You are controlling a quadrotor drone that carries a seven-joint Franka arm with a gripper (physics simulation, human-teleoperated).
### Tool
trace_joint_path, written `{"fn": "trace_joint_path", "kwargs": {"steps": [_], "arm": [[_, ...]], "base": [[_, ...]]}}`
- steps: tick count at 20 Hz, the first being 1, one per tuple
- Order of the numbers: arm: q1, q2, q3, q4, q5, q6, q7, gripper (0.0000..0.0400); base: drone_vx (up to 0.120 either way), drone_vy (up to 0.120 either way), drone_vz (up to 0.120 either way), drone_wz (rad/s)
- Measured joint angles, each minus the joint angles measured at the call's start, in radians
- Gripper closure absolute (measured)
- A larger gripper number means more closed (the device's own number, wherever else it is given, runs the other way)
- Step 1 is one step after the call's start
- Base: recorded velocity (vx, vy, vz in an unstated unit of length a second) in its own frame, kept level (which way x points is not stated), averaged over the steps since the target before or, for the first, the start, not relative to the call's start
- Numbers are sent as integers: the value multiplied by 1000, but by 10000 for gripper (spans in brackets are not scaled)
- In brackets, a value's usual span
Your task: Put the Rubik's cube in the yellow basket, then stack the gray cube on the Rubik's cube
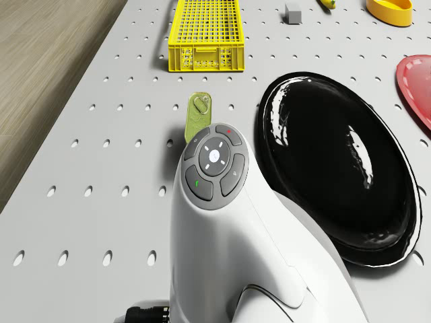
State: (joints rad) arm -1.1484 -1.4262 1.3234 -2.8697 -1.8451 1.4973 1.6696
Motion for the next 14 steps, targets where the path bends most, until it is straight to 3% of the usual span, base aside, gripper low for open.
{"fn": "trace_joint_path", "kwargs": {"steps": [14], "arm": [[-40, -21, -93, 51, -84, 62, 1, 0]], "base": [[0, 0, 0, 0]]}}
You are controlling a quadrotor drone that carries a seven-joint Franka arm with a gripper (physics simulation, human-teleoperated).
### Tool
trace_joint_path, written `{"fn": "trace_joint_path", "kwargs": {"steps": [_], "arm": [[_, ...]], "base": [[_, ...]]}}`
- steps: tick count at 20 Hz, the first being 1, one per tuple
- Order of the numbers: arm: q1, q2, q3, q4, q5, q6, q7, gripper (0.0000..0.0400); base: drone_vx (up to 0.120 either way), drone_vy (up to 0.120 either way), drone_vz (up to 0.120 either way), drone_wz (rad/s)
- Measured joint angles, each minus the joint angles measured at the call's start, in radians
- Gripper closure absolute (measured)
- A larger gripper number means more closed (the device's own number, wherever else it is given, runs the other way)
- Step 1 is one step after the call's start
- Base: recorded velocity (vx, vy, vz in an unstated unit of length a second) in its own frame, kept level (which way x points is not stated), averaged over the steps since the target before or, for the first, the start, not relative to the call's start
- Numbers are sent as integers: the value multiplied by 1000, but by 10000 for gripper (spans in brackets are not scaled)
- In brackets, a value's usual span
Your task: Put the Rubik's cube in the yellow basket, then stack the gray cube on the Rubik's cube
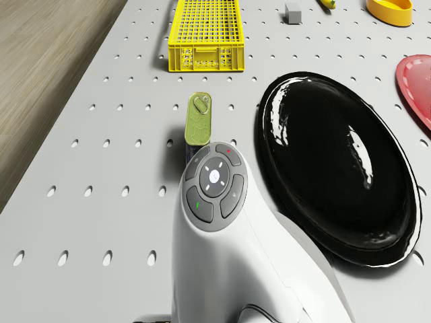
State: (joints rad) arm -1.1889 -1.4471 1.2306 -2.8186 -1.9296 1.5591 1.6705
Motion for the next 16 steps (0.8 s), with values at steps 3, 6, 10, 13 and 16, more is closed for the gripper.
{"fn": "trace_joint_path", "kwargs": {"steps": [3, 6, 10, 13, 16], "arm": [[-5, -3, -14, 7, -12, 9, 0, 0], [-9, -5, -26, 12, -23, 17, 0, 0], [-12, -8, -38, 18, -34, 25, 1, 0], [-14, -9, -43, 20, -38, 29, 1, 40], [-15, -10, -45, 21, -39, 31, 1, 58]], "base": [[0, 0, 0, 0], [0, 0, 0, 0], [0, 0, 0, 0], [0, 0, 0, 0], [0, 0, 0, 0]]}}
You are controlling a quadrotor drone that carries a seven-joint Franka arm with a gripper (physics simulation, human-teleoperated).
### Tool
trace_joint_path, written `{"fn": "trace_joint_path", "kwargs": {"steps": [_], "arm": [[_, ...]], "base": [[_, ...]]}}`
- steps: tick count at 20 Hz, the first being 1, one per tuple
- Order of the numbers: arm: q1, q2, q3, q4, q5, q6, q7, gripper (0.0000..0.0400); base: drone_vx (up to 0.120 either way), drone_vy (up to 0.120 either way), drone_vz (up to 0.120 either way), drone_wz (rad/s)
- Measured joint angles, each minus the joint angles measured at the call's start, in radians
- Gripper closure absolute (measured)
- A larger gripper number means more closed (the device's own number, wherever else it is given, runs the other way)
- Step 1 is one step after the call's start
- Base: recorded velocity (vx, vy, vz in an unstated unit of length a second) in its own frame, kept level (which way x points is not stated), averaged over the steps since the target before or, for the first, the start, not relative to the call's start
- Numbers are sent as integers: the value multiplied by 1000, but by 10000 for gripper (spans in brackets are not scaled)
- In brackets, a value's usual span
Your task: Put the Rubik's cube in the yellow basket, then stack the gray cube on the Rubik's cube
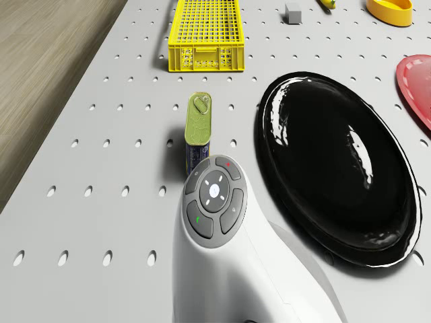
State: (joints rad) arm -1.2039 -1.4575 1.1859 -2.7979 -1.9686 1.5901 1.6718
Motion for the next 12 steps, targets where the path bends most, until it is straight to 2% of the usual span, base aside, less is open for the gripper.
{"fn": "trace_joint_path", "kwargs": {"steps": [9, 12], "arm": [[-2, -3, -1, 1, 0, 4, 1, 73], [-2, -4, -1, 1, 0, 5, 1, 74]], "base": [[0, 0, 0, 0], [0, 0, 93, 0]]}}
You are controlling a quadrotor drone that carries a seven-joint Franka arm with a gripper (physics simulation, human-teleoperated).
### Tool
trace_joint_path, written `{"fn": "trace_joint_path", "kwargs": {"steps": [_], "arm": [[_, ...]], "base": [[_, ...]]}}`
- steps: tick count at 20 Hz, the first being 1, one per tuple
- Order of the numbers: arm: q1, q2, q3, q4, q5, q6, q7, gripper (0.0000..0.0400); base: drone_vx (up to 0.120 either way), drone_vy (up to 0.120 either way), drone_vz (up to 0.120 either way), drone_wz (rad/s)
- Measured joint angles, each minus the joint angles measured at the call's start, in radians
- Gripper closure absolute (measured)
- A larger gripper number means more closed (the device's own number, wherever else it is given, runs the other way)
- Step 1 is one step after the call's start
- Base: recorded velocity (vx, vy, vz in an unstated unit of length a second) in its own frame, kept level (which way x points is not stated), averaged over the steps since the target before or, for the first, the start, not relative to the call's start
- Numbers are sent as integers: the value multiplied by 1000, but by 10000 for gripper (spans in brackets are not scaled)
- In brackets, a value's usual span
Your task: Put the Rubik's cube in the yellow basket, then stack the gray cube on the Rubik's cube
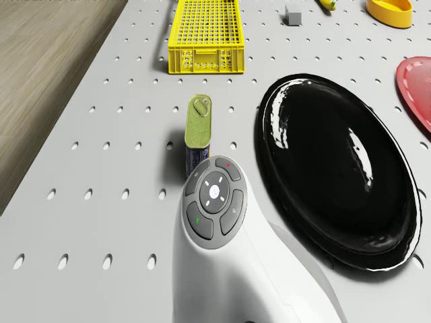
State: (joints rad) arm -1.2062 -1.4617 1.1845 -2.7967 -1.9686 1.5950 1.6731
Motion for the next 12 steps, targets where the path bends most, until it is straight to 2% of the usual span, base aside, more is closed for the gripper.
{"fn": "trace_joint_path", "kwargs": {"steps": [2, 12], "arm": [[0, -1, 0, 0, 0, 1, 0, 74], [-2, -4, 0, 0, 2, 3, 1, 75]], "base": [[0, 0, 120, 0], [120, 0, 120, 0]]}}
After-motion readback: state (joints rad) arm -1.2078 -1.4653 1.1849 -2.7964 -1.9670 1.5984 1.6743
